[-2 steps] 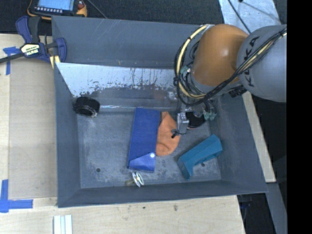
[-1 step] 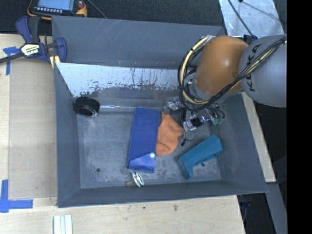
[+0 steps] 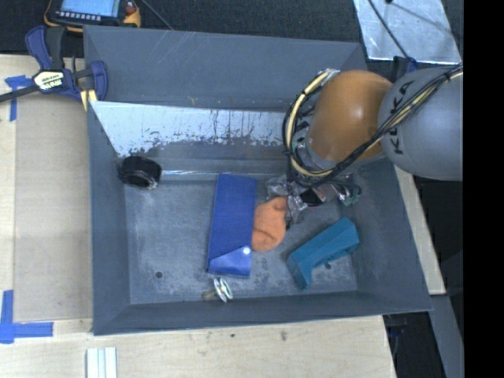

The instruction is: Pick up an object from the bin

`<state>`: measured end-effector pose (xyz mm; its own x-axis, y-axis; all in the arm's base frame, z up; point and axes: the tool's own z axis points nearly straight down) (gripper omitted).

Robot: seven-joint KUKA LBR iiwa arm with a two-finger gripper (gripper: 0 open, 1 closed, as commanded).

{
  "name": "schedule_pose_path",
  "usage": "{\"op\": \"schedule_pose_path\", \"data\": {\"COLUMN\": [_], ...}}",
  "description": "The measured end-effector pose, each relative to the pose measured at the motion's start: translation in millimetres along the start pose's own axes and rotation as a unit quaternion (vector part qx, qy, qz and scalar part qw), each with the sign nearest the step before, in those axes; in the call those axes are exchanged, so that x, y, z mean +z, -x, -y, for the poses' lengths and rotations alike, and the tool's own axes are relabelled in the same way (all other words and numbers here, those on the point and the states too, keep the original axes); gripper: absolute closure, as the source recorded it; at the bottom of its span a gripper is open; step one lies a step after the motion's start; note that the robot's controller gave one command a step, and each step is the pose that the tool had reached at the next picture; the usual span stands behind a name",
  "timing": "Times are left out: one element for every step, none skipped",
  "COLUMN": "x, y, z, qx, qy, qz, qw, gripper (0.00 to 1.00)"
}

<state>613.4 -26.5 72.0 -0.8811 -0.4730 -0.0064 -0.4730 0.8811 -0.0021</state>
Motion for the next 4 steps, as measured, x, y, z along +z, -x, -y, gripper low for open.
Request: {"op": "schedule_pose_path", "data": {"x": [0.0, -49.7, -113.6, -161.8], "y": [0.0, -28.9, -6.7, -6.3], "z": [0.0, -7.1, -25.4, -4.1], "qx": [0.0, 0.002, -0.006, -0.013], "qy": [0.0, 0.004, 0.001, 0.002], "qz": [0.0, -0.0063, -0.003, -0.0002], "qw": [1.0, 1.0, 1.0, 0.9999], "gripper": [1.0, 1.0, 1.0, 1.0]}}
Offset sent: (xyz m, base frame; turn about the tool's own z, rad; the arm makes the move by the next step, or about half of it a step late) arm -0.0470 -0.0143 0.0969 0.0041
